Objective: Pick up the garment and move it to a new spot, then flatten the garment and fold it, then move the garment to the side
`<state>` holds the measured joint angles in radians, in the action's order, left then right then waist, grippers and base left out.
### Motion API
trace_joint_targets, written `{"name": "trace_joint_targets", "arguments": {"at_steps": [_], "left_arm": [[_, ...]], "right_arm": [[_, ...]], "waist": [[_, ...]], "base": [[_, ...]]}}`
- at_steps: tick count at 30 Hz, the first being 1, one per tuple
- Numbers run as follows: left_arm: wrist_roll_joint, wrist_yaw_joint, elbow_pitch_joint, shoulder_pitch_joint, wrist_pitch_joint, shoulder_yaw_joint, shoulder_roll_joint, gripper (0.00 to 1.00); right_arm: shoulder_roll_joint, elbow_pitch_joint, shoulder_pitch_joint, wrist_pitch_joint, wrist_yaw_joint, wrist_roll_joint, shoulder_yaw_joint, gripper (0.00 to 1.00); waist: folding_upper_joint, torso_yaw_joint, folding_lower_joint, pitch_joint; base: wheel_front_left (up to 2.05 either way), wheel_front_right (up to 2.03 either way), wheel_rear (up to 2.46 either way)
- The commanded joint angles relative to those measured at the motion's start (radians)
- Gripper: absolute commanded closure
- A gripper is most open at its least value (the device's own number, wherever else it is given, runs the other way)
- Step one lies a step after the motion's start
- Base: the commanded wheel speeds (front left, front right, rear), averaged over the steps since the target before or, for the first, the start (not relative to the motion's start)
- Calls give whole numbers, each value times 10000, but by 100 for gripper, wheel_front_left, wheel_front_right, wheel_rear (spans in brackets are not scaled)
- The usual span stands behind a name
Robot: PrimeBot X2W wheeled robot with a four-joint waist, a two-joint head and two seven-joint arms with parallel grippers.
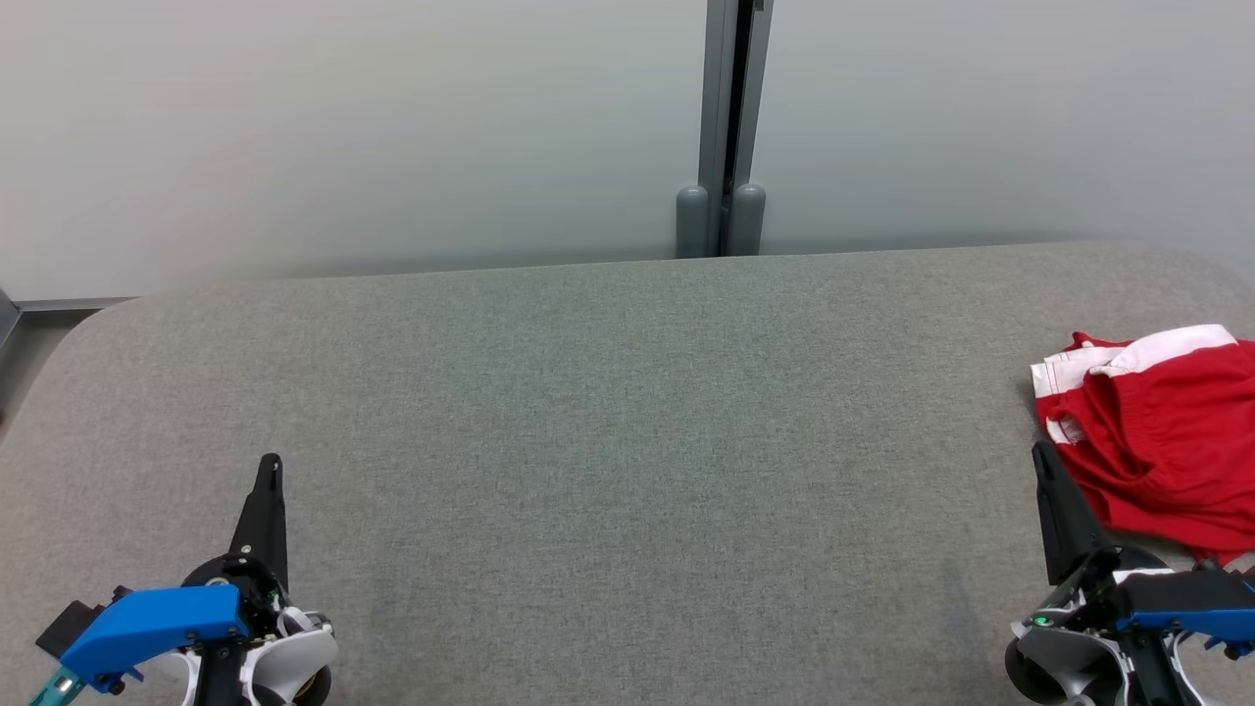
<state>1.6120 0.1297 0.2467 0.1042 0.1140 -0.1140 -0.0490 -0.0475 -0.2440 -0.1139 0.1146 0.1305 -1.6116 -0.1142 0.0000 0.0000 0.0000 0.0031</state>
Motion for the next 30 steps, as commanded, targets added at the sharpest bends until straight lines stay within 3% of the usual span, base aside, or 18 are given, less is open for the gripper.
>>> {"name": "trace_joint_targets", "arguments": {"at_steps": [1, 30], "left_arm": [[21, 32, -45, 98, 36, -16, -23, 100], [22, 32, -47, 98, 35, -15, -23, 100]], "right_arm": [[-51, 34, 117, 27, 4, -28, -18, 100], [-51, 34, 117, 26, 4, -28, -17, 100]], "waist": [[0, 0, 0, 0], [0, 0, 0, 0]], "base": [[0, 0, 0], [0, 0, 0]]}}
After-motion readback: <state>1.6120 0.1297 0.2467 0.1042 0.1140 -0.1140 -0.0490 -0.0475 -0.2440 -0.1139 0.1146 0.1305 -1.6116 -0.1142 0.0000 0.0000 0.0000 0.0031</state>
